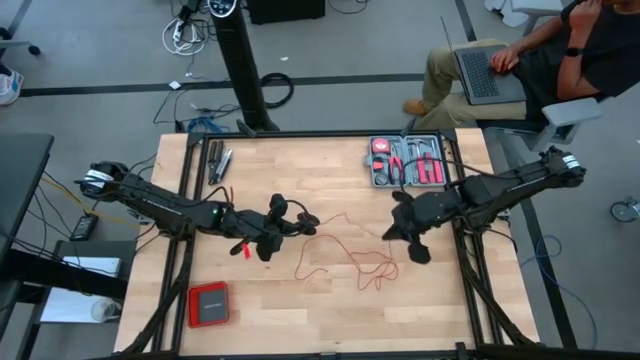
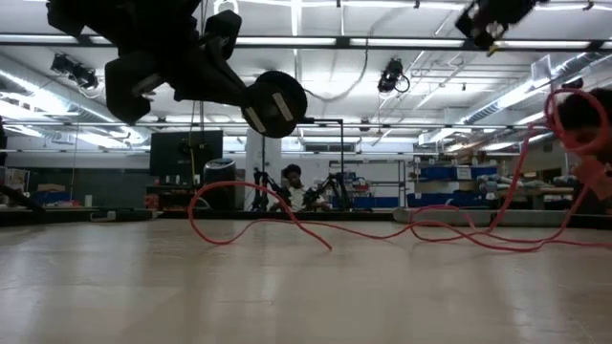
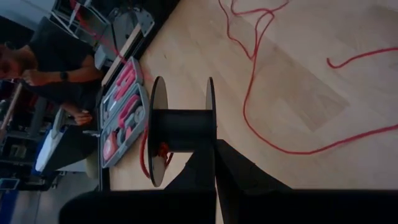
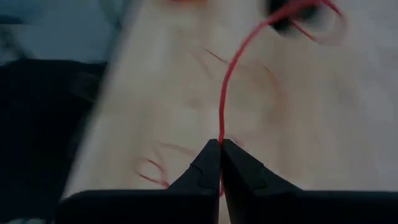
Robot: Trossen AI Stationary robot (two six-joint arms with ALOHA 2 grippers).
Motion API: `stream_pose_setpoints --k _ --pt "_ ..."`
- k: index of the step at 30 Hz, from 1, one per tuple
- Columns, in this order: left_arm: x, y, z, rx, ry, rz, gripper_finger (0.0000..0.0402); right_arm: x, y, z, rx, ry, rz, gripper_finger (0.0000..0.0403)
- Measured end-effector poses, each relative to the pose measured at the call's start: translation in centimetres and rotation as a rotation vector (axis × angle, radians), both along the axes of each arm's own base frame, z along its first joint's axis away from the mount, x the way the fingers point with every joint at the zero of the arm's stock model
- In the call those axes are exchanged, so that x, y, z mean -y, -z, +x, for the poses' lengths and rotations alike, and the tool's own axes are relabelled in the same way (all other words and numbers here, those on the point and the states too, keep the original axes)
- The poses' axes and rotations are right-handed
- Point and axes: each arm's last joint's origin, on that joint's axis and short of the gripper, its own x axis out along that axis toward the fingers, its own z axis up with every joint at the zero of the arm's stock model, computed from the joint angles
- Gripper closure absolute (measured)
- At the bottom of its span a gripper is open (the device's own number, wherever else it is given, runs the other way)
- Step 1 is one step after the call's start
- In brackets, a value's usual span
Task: Coil cords
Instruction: Uncoil the red cable wire from the black spool
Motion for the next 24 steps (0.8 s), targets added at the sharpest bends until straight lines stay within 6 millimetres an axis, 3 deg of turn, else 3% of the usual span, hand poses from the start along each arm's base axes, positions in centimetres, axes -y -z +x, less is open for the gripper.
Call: stream_pose_setpoints --k 4,15,24 --pt "0.4 0.0 -0.1 0.007 0.002 0.006 0.0401 0.5 0.7 -0.6 -0.092 0.104 -0.021 0.04" --pt "1.7 -0.7 -0.9 0.065 -0.121 0.104 0.0401 -0.9 0.7 -1.1 -0.126 0.079 0.075 0.0402" --pt "1.5 -1.2 -1.2 0.116 -0.237 0.054 0.0401 -2.6 0.0 -1.1 -0.105 -0.162 0.242 0.0403"
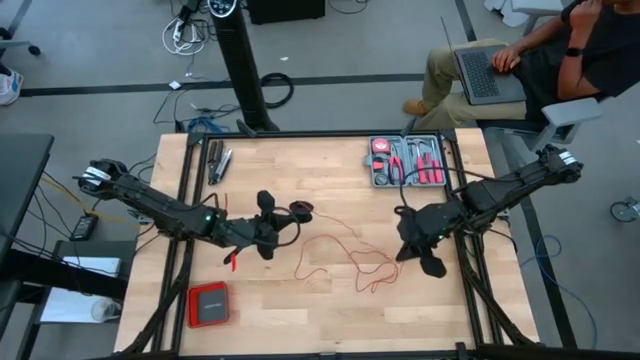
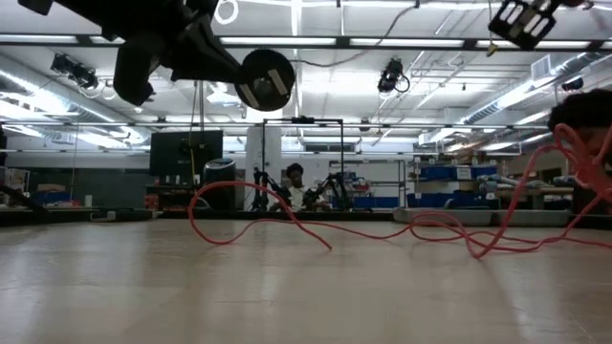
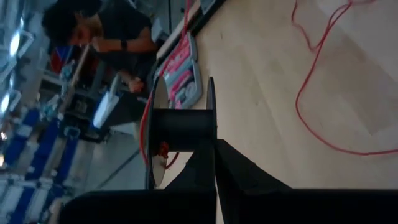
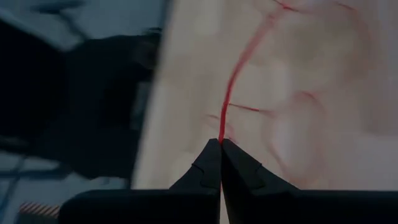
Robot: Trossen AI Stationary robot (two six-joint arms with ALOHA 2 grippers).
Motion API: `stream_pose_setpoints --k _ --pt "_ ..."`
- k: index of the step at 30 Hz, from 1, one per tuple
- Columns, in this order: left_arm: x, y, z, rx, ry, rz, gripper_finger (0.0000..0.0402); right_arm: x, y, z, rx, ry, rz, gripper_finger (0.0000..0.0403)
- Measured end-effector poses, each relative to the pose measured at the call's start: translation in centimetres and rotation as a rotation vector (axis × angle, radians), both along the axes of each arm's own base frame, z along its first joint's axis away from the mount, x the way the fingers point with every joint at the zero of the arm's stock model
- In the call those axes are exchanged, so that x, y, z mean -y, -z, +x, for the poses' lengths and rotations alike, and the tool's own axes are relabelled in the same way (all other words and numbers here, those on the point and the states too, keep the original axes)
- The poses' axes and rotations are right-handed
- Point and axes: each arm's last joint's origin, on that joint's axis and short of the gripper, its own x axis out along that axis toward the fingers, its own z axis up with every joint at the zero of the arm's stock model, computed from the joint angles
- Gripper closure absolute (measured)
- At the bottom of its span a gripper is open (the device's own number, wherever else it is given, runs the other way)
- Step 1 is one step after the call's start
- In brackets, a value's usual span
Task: Coil cords
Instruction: Uncoil the red cable wire from the black spool
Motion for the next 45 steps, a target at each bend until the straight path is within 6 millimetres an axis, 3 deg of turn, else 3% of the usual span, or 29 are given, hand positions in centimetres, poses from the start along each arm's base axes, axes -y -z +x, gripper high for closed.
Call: stream_pose_setpoints --k 6,18,30,38,45 --pt "-0.2 0.7 -0.4 -0.045 -0.043 -0.054 0.0401 -1.1 -1.3 -0.1 0.149 -0.136 0.064 0.0403" --pt "-0.5 1.5 -1.0 -0.12 -0.107 -0.042 0.0401 -1.8 -4.0 -2.9 0.367 -0.25 0.088 0.0403" --pt "-0.6 1.7 -1.1 -0.126 -0.135 -0.051 0.0401 -1.6 -4.8 -4.2 0.474 -0.321 0.031 0.0403" --pt "-0.5 1.9 -1.2 -0.139 -0.104 -0.114 0.0401 -1.6 -5.6 -3.8 0.644 -0.312 -0.084 0.0403" --pt "0.0 2.0 -1.0 -0.177 0.019 -0.211 0.0401 -0.7 -6.2 -3.1 0.765 -0.16 -0.301 0.0403"
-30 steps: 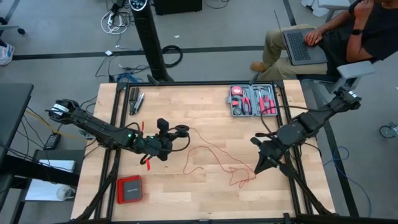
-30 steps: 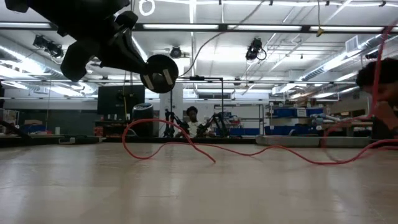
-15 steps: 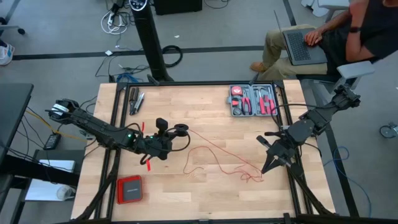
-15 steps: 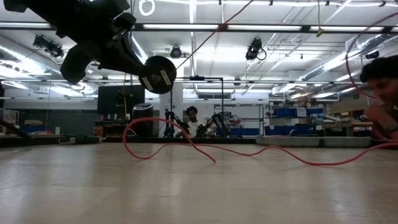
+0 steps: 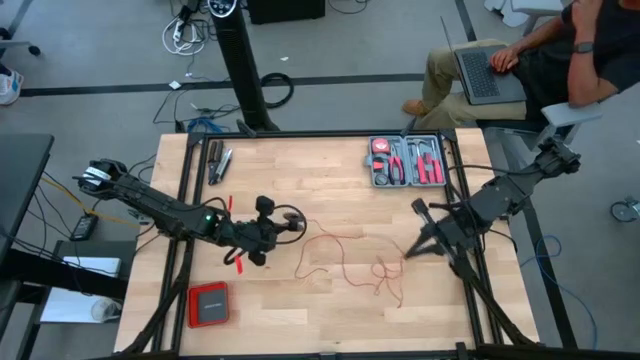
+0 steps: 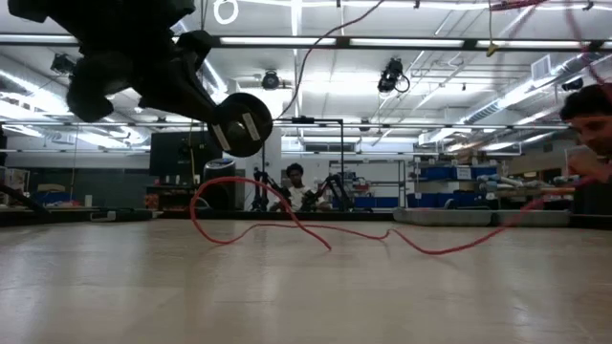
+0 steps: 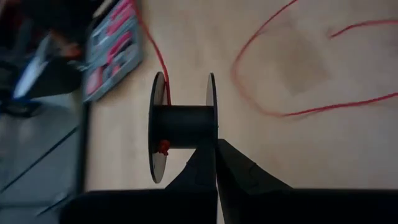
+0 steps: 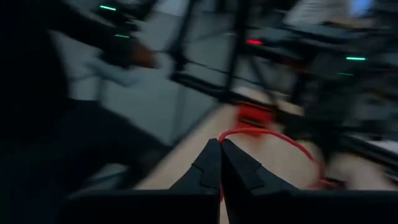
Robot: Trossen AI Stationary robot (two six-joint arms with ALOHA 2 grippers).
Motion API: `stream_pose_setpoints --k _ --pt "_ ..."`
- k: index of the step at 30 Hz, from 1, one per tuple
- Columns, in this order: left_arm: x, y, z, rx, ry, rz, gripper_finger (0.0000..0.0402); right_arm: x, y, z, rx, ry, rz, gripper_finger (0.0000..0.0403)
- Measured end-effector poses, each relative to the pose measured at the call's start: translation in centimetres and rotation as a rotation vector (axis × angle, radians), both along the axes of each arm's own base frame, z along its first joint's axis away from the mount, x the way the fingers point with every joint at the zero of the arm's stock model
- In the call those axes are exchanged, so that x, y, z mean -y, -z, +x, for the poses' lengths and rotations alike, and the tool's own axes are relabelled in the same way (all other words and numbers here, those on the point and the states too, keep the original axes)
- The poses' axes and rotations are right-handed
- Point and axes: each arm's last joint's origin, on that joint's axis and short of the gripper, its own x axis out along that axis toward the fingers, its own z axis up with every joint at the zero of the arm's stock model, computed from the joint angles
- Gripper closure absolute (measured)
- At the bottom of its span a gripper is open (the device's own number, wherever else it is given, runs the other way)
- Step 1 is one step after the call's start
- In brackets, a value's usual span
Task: Coil cords
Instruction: Uncoil the red cable wire from the black spool
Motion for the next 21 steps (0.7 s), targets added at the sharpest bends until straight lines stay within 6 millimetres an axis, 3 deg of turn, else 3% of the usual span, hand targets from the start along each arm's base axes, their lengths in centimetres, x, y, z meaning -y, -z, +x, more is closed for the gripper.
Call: stream_pose_setpoints --k 8,14,21 --pt "1.0 -0.7 0.6 0.062 0.215 -0.205 0.0401 2.5 0.0 1.6 0.066 0.434 -0.153 0.0403" --pt "1.6 -1.9 1.2 0.176 0.312 -0.289 0.0401 4.0 -0.6 3.8 0.158 0.554 -0.16 0.0403" --pt "2.1 -3.3 1.6 0.305 0.438 -0.403 0.0401 5.8 0.3 7.0 0.162 0.674 -0.177 0.0403"
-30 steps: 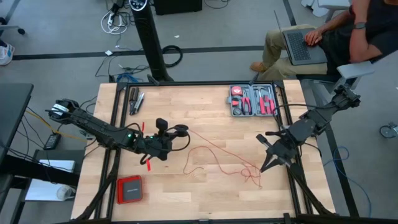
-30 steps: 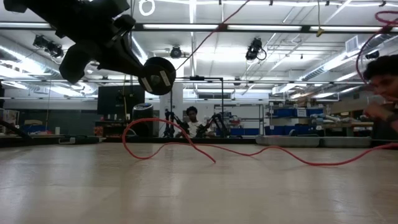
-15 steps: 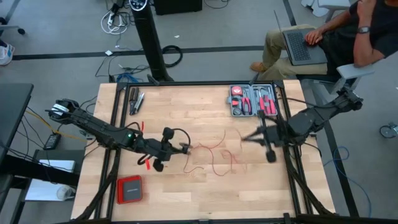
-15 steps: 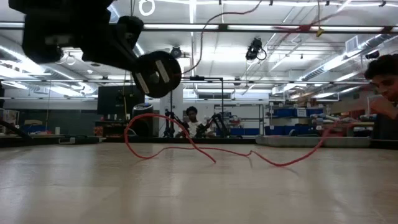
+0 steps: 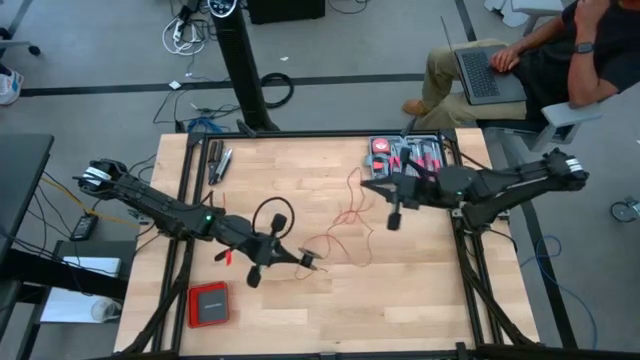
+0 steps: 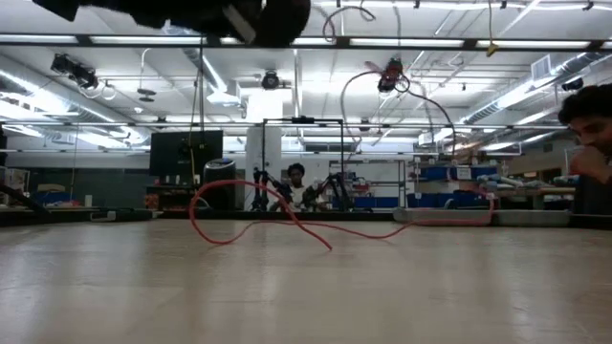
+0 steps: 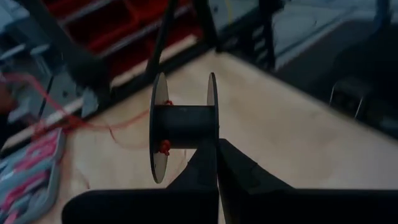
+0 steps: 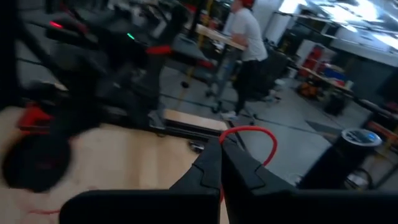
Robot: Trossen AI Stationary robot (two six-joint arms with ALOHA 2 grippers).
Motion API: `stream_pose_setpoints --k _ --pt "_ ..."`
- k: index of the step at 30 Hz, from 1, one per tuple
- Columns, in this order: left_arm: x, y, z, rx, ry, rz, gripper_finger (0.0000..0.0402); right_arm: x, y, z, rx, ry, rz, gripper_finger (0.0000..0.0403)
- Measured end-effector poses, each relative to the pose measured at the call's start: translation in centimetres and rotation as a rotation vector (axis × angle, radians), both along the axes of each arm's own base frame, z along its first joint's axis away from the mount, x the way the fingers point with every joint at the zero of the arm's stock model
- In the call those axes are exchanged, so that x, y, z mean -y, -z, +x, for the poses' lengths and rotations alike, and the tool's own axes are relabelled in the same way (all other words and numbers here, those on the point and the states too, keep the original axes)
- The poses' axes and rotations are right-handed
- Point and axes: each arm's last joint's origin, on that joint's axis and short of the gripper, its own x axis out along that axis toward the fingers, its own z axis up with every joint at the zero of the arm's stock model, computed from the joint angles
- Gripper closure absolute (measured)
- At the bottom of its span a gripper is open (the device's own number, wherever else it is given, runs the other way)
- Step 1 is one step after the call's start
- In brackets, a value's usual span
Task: Coil cords
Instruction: Uncoil the red cable wire from the black spool, then coil the red cable wire onto the black spool
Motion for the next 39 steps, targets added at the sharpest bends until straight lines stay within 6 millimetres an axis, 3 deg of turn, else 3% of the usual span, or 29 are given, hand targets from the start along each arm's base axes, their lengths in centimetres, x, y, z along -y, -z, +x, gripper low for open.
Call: stream_pose_setpoints --k 5,10,18,22,31,39 --pt "0.2 -1.0 0.2 0.09 0.044 -0.06 0.0401 1.1 1.4 2.2 -0.034 0.053 0.021 0.0402" --pt "0.2 -1.8 0.3 0.176 0.047 -0.071 0.0401 1.8 4.2 4.1 -0.186 0.033 0.091 0.0387" --pt "0.0 -1.8 0.4 0.2 -0.025 -0.01 0.0401 2.0 8.2 4.2 -0.486 0.106 0.194 0.0304" --pt "-0.2 -1.9 0.4 0.222 -0.083 0.05 0.0401 2.0 8.1 3.5 -0.503 0.14 0.227 0.0266" --pt "-0.8 -2.4 0.6 0.293 -0.259 0.189 0.0401 -0.6 6.1 4.7 -0.319 -0.26 0.286 0.0265" --pt "-1.0 -2.8 0.6 0.321 -0.356 0.216 0.0401 -1.5 8.5 7.1 -0.353 -0.285 0.286 0.0272"
